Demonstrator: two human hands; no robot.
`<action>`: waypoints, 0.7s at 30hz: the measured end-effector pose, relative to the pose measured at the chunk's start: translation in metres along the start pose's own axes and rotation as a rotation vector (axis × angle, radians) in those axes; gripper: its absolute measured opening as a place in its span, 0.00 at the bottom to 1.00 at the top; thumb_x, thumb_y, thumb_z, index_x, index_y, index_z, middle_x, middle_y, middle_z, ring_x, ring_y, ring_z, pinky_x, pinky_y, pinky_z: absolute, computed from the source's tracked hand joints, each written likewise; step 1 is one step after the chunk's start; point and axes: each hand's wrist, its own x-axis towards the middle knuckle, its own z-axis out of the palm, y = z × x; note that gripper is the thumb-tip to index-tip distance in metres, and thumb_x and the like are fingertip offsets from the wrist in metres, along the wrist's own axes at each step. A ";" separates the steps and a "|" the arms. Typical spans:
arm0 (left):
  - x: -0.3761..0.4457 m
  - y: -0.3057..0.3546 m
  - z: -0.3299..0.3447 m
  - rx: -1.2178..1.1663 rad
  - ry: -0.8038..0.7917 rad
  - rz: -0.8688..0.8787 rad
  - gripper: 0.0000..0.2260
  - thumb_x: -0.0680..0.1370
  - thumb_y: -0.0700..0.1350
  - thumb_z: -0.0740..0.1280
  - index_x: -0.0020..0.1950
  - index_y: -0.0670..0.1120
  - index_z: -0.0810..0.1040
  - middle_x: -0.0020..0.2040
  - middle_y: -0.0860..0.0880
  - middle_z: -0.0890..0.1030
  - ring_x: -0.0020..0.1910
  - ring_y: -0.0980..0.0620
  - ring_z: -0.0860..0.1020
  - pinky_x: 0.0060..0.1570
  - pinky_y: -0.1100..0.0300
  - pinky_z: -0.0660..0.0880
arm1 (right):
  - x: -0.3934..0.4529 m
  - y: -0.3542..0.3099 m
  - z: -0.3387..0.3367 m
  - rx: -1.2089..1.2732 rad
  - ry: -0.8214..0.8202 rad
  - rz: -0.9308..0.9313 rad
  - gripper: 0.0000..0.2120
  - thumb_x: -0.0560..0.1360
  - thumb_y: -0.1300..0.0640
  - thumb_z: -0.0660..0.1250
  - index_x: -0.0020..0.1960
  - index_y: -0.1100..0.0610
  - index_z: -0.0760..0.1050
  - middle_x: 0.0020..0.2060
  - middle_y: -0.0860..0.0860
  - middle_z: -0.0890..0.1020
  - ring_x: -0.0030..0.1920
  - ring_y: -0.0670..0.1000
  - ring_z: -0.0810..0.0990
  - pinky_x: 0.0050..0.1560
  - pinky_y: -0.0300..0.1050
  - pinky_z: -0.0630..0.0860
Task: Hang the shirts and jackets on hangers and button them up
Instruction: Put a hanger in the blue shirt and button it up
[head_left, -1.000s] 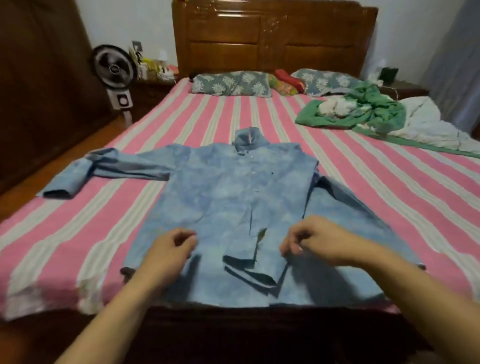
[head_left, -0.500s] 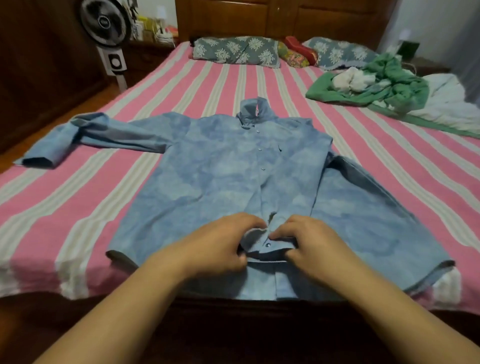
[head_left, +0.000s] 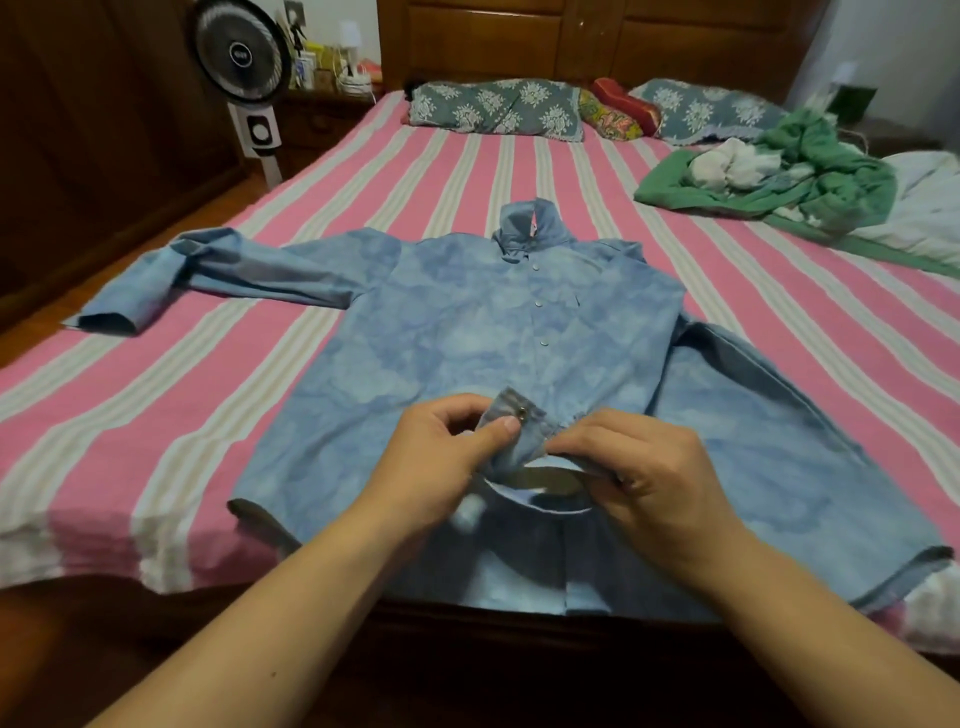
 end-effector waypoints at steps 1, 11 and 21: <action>0.000 0.001 0.001 0.036 -0.012 0.006 0.07 0.77 0.36 0.72 0.42 0.46 0.86 0.39 0.48 0.85 0.38 0.56 0.80 0.42 0.63 0.76 | 0.001 0.000 0.002 0.009 0.009 0.022 0.16 0.83 0.48 0.62 0.50 0.55 0.85 0.44 0.48 0.81 0.41 0.47 0.81 0.40 0.43 0.77; -0.008 0.008 -0.008 0.417 -0.152 0.192 0.04 0.76 0.40 0.74 0.43 0.47 0.87 0.38 0.50 0.84 0.39 0.54 0.81 0.40 0.62 0.75 | 0.002 0.001 0.009 0.020 0.055 0.096 0.03 0.74 0.59 0.74 0.47 0.55 0.82 0.42 0.47 0.79 0.41 0.46 0.79 0.40 0.46 0.76; -0.014 0.004 -0.009 0.725 -0.183 0.493 0.11 0.74 0.47 0.65 0.49 0.51 0.86 0.40 0.57 0.81 0.40 0.59 0.79 0.42 0.64 0.73 | -0.003 0.001 0.010 -0.041 -0.257 0.069 0.15 0.77 0.55 0.67 0.62 0.55 0.81 0.48 0.47 0.84 0.46 0.49 0.82 0.48 0.40 0.76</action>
